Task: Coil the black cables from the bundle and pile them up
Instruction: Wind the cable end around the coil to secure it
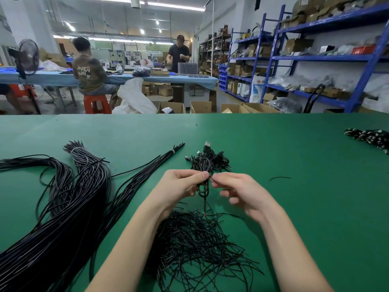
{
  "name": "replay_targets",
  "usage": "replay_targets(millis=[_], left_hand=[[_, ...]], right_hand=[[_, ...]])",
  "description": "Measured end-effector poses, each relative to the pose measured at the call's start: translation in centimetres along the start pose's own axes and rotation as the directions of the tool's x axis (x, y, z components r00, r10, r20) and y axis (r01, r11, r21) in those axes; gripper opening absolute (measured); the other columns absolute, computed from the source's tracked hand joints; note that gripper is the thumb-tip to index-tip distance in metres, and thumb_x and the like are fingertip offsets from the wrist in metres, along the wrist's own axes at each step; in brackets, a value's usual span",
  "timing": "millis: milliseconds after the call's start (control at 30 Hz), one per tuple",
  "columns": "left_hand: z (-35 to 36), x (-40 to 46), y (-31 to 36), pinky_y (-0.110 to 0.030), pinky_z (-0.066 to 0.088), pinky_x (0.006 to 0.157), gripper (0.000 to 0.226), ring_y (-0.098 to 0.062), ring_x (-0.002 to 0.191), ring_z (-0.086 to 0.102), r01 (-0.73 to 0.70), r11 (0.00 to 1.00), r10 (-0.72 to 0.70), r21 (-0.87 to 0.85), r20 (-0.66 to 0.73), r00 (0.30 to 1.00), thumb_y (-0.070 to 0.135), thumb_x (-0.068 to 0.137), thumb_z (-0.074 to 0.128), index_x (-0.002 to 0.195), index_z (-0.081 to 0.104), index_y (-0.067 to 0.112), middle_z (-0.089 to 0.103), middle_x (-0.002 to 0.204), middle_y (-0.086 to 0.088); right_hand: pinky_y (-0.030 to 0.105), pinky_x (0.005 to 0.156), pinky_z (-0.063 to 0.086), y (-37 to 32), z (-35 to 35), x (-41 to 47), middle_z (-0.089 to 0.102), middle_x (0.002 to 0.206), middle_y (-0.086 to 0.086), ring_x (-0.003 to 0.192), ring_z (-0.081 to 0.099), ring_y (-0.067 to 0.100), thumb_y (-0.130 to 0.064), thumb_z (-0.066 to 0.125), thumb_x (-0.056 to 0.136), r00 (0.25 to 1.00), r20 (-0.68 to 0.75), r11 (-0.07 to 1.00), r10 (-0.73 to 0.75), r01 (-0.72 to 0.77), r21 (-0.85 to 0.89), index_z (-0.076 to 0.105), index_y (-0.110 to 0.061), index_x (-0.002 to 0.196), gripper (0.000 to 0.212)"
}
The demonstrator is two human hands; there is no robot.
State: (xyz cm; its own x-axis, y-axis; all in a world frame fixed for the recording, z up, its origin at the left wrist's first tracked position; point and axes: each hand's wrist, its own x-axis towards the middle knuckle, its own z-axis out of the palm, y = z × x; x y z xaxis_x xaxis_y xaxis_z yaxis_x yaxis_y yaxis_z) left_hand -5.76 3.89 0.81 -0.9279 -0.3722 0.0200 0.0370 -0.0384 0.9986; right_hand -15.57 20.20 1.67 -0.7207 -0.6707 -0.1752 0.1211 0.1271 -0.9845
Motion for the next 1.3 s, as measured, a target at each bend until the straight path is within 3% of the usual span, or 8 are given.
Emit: replay_targets(millis=[167,467,633,767,867,967,1100,1300], left_hand=[[-0.4,0.2,0.2,-0.012,0.041,0.047,0.029,-0.003,0.057,0.049,0.153,0.956,-0.143,-0.249,0.058,0.988,0.029,0.065,0.083,0.085,0.082,0.008,0.067,0.071,0.002],[-0.4,-0.1,0.4,-0.012,0.043,0.050,0.039,-0.006,0.063,0.050,0.153,0.965,-0.132,-0.212,0.108,0.985,0.028,0.061,0.085,0.093,0.081,0.006,0.068,0.081,-0.003],[0.0,-0.2,0.7,-0.021,0.049,0.074,0.050,-0.013,0.082,0.058,-0.080,0.991,0.078,-0.105,-0.024,0.997,0.035,0.065,0.084,0.104,0.078,0.005,0.076,0.102,-0.010],[0.5,-0.2,0.8,-0.019,0.049,0.065,0.041,-0.010,0.067,0.058,-0.221,0.975,0.220,0.007,-0.111,0.969,0.035,0.066,0.083,0.096,0.080,0.007,0.076,0.083,-0.003],[0.0,-0.1,0.6,-0.017,0.048,0.062,0.042,-0.014,0.075,0.054,-0.093,0.990,0.081,-0.110,-0.105,0.991,0.035,0.066,0.083,0.096,0.080,0.006,0.073,0.092,-0.008],[-0.2,0.1,0.4,-0.016,0.047,0.058,0.043,-0.015,0.074,0.047,-0.007,0.974,-0.014,-0.226,-0.094,0.995,0.033,0.064,0.084,0.096,0.080,0.005,0.055,0.095,-0.015],[0.1,-0.1,0.6,-0.015,0.047,0.058,0.037,-0.013,0.074,0.048,-0.015,0.983,0.000,-0.181,-0.081,0.997,0.032,0.067,0.084,0.093,0.081,0.007,0.063,0.090,-0.011],[-0.9,-0.2,0.7,-0.018,0.049,0.062,0.013,-0.005,0.060,0.058,-0.176,0.972,0.191,0.157,-0.086,0.978,0.025,0.081,0.081,0.091,0.082,0.017,0.076,0.075,0.005]], right_hand=[[0.018,0.064,0.051,-0.8,-0.7,-0.6,0.077,0.096,-0.013,0.059,0.051,0.006,-0.018,0.082,0.085,0.882,-0.038,0.829,-0.469,0.425,-0.365,0.078,-0.030,0.096,0.017],[0.021,0.059,0.043,-0.7,-0.3,-0.7,0.075,0.074,-0.012,0.058,0.051,0.012,-0.039,0.088,0.074,0.823,-0.016,0.728,-0.568,0.492,-0.478,0.081,-0.039,0.078,0.008],[0.016,0.043,0.028,-0.5,0.9,-0.3,0.064,0.065,-0.003,0.050,0.038,0.008,-0.035,0.085,0.067,0.980,-0.070,0.977,-0.187,0.193,0.088,0.079,-0.018,0.071,0.018],[0.013,0.035,0.024,0.0,2.2,0.0,0.061,0.068,-0.004,0.047,0.040,0.003,-0.022,0.082,0.069,0.986,0.129,0.816,0.103,-0.158,0.557,0.075,-0.014,0.070,0.011],[0.015,0.047,0.040,0.0,2.5,0.2,0.073,0.077,-0.012,0.054,0.055,0.002,-0.034,0.088,0.071,0.964,-0.207,0.978,-0.165,0.187,0.094,0.080,-0.023,0.084,0.018],[0.014,0.058,0.044,0.6,2.5,0.5,0.073,0.079,-0.024,0.058,0.055,0.005,-0.039,0.084,0.080,0.737,-0.263,0.757,-0.623,0.483,-0.440,0.081,-0.037,0.085,0.007],[0.021,0.064,0.050,1.1,2.1,0.7,0.073,0.082,-0.022,0.067,0.062,0.009,-0.034,0.079,0.086,0.611,-0.151,0.556,-0.777,0.553,-0.620,0.080,-0.034,0.083,0.004],[0.015,0.045,0.037,0.2,1.6,0.5,0.068,0.068,-0.003,0.056,0.049,0.006,-0.021,0.076,0.089,0.976,-0.078,0.979,-0.204,0.202,-0.034,0.079,-0.016,0.079,0.012]])
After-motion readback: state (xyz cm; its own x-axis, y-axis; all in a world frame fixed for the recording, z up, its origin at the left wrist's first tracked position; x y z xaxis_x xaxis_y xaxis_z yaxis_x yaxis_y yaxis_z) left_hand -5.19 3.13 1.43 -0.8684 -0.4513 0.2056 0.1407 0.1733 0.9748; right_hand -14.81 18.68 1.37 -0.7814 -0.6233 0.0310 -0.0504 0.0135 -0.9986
